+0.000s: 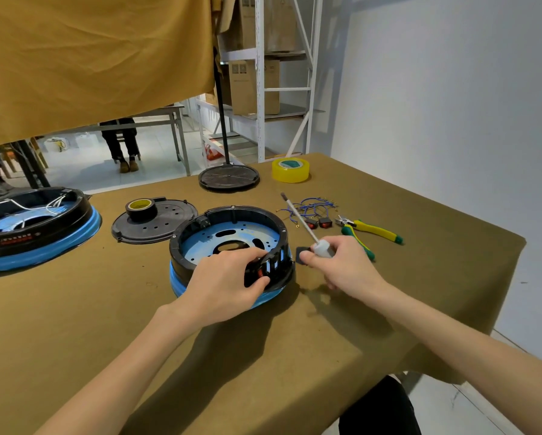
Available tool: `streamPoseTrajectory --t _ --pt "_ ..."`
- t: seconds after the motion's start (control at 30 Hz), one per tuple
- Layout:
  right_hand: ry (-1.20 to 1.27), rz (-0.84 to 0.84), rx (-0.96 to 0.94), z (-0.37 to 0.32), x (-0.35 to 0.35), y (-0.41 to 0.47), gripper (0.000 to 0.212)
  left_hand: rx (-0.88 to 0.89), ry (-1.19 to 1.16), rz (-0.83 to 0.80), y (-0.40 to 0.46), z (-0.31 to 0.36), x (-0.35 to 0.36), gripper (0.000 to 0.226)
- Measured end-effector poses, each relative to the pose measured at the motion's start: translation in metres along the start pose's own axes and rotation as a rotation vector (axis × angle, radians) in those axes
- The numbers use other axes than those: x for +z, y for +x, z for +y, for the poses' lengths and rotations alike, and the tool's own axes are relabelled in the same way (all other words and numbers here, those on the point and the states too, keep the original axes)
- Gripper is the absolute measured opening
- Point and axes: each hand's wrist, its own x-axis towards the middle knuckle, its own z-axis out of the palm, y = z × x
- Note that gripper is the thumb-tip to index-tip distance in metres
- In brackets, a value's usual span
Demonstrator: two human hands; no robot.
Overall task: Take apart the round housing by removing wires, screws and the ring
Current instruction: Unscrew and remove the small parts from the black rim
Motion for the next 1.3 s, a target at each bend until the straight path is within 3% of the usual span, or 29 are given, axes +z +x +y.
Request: streamPoseTrajectory --t 0.23,0.53,0.67,0.9,1.03,1.17,1.3 --pt "-0.475 0.160 0.284 0.041 -0.018 0.078 0.028 0.011 0.029 0.081 0.000 0.004 0.005 0.046" --pt "-0.550 0.210 0.182 0.040 0.002 0.089 0.034 0.008 0.071 0.044 0.000 -0.004 -0.001 0.050" --pt "-0.701 0.191 0.077 0.050 0.001 0.069 0.021 -0.004 0.063 -0.012 0.002 -0.012 -0.009 0.040" --pt "-0.805 0.139 0.135 0.046 0.003 0.093 0.022 0.019 0.040 -0.034 -0.001 -0.012 -0.008 0.040" --pt "-0.667 0.146 0.149 0.047 0.002 0.084 0.019 0.035 -0.034 -0.082 -0.001 -0.016 -0.015 0.038" --pt "-0.201 0.074 0.081 0.033 -0.007 0.044 0.051 -0.001 -0.109 -0.148 0.003 -0.021 -0.026 0.036" --pt "-0.147 -0.071 -0.050 0.013 -0.018 -0.009 0.049 -0.070 -0.007 -0.089 0.001 -0.006 -0.016 0.028"
